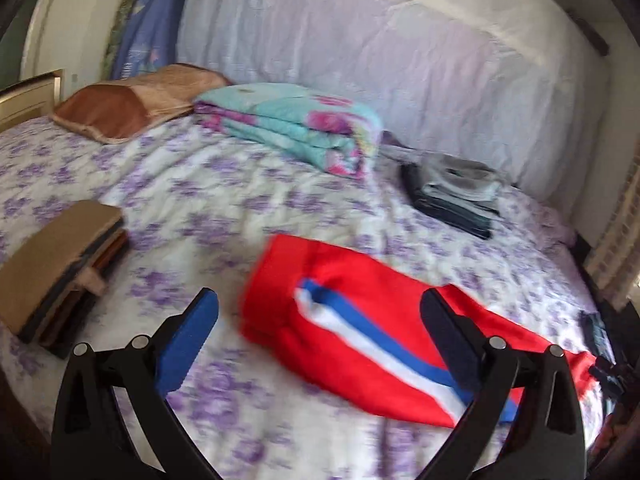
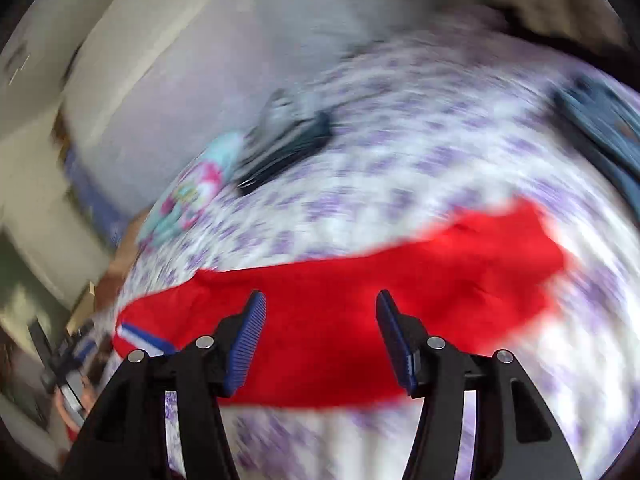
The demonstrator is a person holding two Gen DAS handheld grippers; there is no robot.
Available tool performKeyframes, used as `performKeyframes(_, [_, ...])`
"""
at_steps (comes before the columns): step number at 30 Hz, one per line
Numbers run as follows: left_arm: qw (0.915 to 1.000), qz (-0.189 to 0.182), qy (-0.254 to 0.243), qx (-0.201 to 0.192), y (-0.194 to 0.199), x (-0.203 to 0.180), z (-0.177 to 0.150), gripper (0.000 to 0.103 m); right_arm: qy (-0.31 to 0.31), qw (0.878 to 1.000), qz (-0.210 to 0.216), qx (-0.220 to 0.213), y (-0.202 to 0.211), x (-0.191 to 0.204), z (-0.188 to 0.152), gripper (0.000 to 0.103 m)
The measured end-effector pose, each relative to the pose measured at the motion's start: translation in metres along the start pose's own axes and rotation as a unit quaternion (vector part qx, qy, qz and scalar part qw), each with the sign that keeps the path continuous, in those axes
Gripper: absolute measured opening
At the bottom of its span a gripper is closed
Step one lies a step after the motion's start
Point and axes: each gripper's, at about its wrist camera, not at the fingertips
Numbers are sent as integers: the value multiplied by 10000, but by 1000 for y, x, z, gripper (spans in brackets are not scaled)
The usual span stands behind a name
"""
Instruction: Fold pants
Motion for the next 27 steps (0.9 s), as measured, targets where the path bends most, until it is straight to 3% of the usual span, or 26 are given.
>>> performKeyframes(2, [9994,-238,-205,148,-10,-19,-9,99,-552,9984,-85,7,23,-35,-14,59])
performKeyframes(5, [9976,-329,-422,441,-31,-40,-29,99,-639,9971,-377,137,32,-53,-26,55])
performKeyframes(6, [9964,-368,-499,583,-41,-45,-38,99,-643,9971,-343,205,29,-56,-28,52])
performKeyframes(7, [9957,-295,-562,670,-48,-47,-43,99,-648,9969,-333,302,24,-57,-30,40])
performKeyframes(8, [9946,-28,-683,774,-58,-48,-52,99,-653,9965,-358,388,16,-59,-31,32])
performKeyframes(9, [9930,200,-764,876,-65,-50,-57,98,-647,9962,-381,444,8,-61,-31,29])
performKeyframes(11, [9922,290,-931,776,-62,-57,-58,98,-739,9953,-374,495,-9,-68,-30,20])
performKeyframes(14, [9913,368,-959,825,-65,-55,-59,98,-1255,9917,40,284,-20,-78,-27,20])
performKeyframes(21, [9902,447,-1067,781,-65,-56,-61,98,-1608,9860,409,135,-15,-83,-22,23])
performKeyframes(27, [9899,466,-1086,784,-65,-57,-61,98,-1670,9853,325,178,-29,-90,-15,22])
Point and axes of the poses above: each gripper's, at about its wrist camera, not at the fingertips, and y roughly against the way its jaws point, x to its left, z to its top, and after that the axes turned 7 degrees about y, right-handed
